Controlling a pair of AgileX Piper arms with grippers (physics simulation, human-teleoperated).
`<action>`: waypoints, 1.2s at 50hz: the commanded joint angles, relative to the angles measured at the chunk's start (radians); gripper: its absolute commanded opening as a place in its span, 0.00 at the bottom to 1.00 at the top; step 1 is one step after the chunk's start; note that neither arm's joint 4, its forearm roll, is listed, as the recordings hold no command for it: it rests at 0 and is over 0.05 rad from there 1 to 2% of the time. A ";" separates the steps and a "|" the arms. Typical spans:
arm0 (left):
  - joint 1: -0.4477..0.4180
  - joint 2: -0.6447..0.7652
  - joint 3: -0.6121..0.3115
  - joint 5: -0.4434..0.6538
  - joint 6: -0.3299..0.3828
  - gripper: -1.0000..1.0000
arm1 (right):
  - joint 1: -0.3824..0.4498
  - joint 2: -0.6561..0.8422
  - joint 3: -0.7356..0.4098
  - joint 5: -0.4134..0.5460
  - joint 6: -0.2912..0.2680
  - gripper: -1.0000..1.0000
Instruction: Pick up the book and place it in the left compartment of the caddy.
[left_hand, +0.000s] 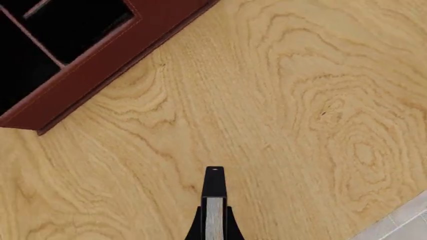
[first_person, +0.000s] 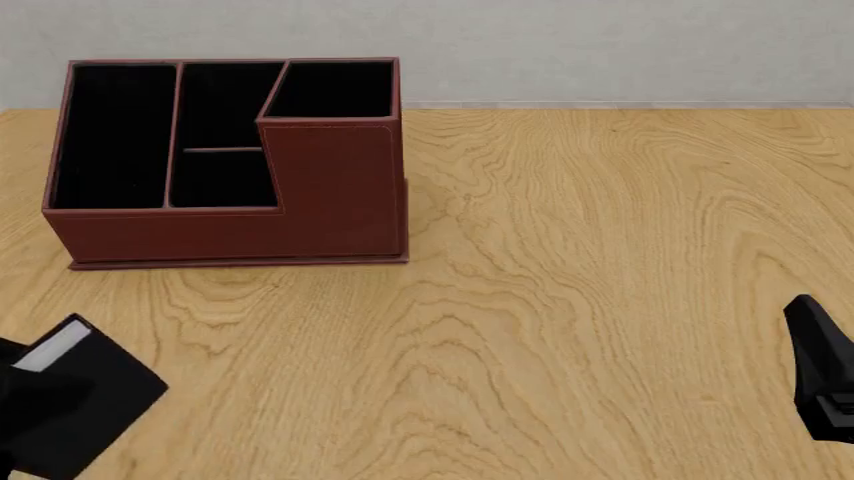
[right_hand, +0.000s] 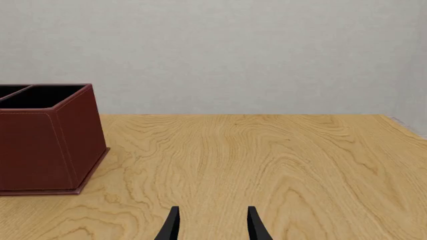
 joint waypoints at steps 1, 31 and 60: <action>0.134 0.005 -0.107 0.055 0.007 0.00 | 0.000 -0.002 0.000 0.002 0.000 1.00; 0.389 0.230 -0.357 0.013 -0.029 0.00 | 0.000 -0.002 0.000 0.002 0.000 1.00; 0.537 0.461 -0.576 -0.047 -0.094 0.00 | 0.000 -0.002 0.000 0.002 0.000 1.00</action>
